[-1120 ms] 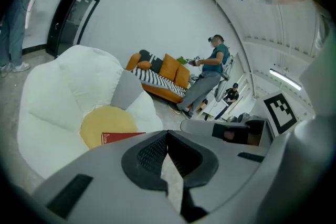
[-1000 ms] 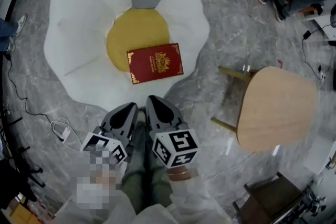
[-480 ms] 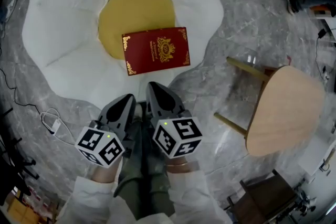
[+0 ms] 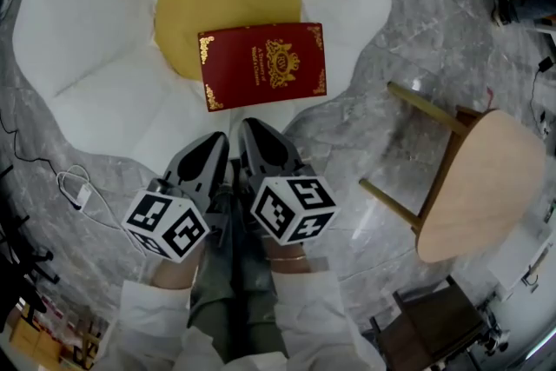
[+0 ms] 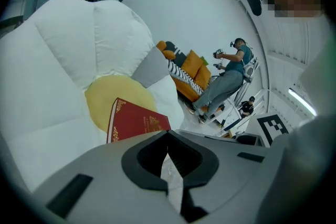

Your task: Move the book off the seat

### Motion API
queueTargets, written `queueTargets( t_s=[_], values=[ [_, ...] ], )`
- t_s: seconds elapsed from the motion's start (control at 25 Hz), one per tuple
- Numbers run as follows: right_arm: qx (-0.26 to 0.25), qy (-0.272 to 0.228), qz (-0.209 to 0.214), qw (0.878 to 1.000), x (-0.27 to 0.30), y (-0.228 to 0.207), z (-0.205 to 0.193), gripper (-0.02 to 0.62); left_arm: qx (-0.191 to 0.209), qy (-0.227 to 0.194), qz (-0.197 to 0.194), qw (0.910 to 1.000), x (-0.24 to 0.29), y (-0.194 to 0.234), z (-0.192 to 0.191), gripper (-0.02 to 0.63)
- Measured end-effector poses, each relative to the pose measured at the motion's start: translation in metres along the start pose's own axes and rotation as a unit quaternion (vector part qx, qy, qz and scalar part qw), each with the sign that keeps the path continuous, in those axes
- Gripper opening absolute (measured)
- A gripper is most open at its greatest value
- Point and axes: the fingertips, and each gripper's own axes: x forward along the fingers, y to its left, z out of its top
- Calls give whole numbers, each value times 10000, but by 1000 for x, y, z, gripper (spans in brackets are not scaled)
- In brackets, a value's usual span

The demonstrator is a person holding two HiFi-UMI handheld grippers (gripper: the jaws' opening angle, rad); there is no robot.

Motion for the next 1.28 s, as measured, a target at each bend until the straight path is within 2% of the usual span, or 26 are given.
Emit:
queueTargets(
  t_s=[0.24,0.4,0.56,0.68,1.0,1.28],
  values=[
    [182,-66,-152,9997,23,-31,-13,14,309,217,52,9993,17,17,-18,6],
    [303,23,-191,9994,40,-46,-28,15,272,200,94,9994,26,27,-27,6],
    [568,26,-170,9982,47,-56,-38,67,242,203,132,9994,30,37,-34,6],
    [924,-168,-141,9955,49,-65,-42,104,191,226,194,9994,32,45,-39,6],
    [2157,-474,142,9752,64,-81,-61,262,94,271,298,9991,37,59,-49,6],
    [2896,-649,264,9546,81,-101,-55,299,61,249,310,9992,40,65,-48,6]
  ],
)
